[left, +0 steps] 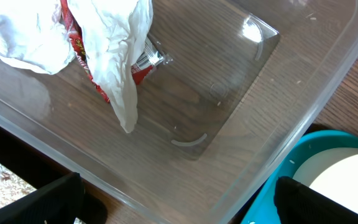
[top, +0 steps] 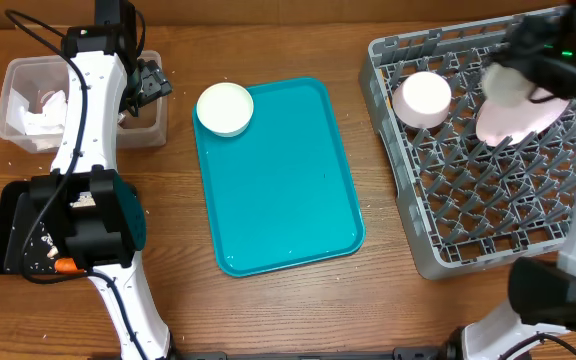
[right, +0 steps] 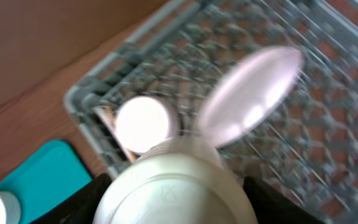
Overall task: Sort waste into correct bins and load items into the dishwasher rack
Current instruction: 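Carry the cup right and set it in the rack's right side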
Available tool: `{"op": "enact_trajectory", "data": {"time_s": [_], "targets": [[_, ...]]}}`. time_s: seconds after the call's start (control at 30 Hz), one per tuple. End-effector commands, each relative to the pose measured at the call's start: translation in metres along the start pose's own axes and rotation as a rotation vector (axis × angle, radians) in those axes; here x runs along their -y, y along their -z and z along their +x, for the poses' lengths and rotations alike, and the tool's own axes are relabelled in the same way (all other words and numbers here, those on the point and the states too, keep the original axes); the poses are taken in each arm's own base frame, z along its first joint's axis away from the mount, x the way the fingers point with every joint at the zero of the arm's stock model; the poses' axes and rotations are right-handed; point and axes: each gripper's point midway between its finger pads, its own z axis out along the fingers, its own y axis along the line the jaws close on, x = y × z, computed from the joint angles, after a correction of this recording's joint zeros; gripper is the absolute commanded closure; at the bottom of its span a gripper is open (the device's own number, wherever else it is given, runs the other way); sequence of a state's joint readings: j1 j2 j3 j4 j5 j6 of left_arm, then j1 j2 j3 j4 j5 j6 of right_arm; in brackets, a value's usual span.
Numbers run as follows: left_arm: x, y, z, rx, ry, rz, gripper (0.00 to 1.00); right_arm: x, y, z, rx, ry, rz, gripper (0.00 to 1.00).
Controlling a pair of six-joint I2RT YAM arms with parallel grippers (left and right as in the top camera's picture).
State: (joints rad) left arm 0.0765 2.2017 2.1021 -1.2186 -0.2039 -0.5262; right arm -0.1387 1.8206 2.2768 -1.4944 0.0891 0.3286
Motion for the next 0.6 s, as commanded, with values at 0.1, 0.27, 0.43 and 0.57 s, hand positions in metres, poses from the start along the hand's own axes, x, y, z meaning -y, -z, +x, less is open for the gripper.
{"op": "enact_trajectory", "data": {"time_s": [0.1, 0.27, 0.43, 0.57], "targets": [[0.002, 0.008, -0.007, 0.022, 0.032, 0.017, 0.0, 0.104, 0.005, -0.017, 0.014, -0.235, 0.151, 0.39], [0.001, 0.008, -0.007, 0.022, 0.032, 0.017, 0.0, 0.154, -0.012, -0.013, -0.014, -0.332, 0.223, 0.39], [0.002, 0.008, -0.007, 0.022, 0.032, 0.017, 0.0, 0.175, -0.055, 0.005, -0.071, -0.362, 0.255, 0.37], [0.001, 0.008, -0.007, 0.022, 0.032, 0.017, 0.0, 0.182, -0.093, 0.027, -0.121, -0.364, 0.267, 0.3]]}}
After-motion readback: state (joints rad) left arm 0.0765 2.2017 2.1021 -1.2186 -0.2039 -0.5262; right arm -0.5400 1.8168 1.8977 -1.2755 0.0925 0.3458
